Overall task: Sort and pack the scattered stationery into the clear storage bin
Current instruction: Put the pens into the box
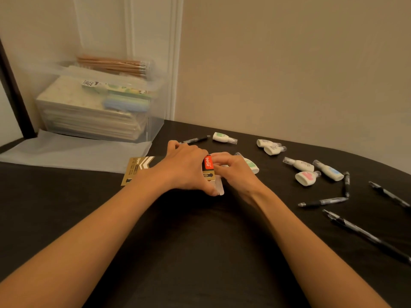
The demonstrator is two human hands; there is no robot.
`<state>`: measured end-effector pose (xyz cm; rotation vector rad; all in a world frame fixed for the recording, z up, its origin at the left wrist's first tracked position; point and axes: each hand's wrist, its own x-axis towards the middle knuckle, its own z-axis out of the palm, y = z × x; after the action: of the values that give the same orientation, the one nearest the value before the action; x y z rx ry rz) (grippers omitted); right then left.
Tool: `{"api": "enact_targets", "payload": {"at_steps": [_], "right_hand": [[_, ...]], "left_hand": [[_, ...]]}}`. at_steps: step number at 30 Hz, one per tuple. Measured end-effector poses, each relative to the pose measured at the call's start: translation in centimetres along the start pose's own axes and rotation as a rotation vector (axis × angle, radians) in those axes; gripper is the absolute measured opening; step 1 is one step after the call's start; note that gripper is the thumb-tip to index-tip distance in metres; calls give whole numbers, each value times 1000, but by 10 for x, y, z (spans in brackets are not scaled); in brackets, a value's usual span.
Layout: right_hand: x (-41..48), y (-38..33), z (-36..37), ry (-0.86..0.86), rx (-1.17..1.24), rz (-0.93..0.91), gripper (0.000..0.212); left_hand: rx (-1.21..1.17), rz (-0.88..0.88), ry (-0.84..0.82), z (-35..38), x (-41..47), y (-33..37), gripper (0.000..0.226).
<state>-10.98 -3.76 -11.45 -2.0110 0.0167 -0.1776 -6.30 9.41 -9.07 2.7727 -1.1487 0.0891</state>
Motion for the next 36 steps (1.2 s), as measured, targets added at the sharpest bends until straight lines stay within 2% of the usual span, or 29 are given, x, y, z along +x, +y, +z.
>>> {"api": "enact_targets", "payload": {"at_steps": [5,7,9,11,13,16,18,20,22,26,28,31,33,36], "right_hand": [[21,-2,1,-43,90,46,27],[35,-4,-1,61,212,49,28],[57,-2,0,241,234,84,30],[81,4,4,346,24,101,35],[103,11,11,316,-333,28,43],[128,14,23,93,-744,-138,49],[138,12,27,-70,-944,-176,44],[143,10,28,-135,-1095,-180,36],[144,8,25,-123,-1178,-240,30],[133,11,13,-148,-1221,-346,35],[122,13,6,-89,-1192,-372,33],[102,13,-6,147,-1014,-372,25],[87,10,-11,359,-699,-305,18],[63,3,-20,603,-87,-172,7]], "left_hand": [[40,-76,27,-10,12,-19,66],[76,-146,62,-14,19,-30,69],[74,-245,80,-17,27,-42,71],[59,-344,95,-20,36,-54,70],[58,-398,120,-21,43,-62,71],[21,-429,150,-21,50,-73,66],[-5,-444,151,-21,51,-75,63],[-10,-459,143,-21,52,-79,63],[-11,-474,139,-19,52,-81,64],[-8,-488,146,-16,51,-78,64],[-8,-478,160,-18,49,-69,67],[16,-449,175,-22,45,-53,75],[35,-413,170,-22,40,-42,78],[70,-361,147,-17,30,-27,84]]}}
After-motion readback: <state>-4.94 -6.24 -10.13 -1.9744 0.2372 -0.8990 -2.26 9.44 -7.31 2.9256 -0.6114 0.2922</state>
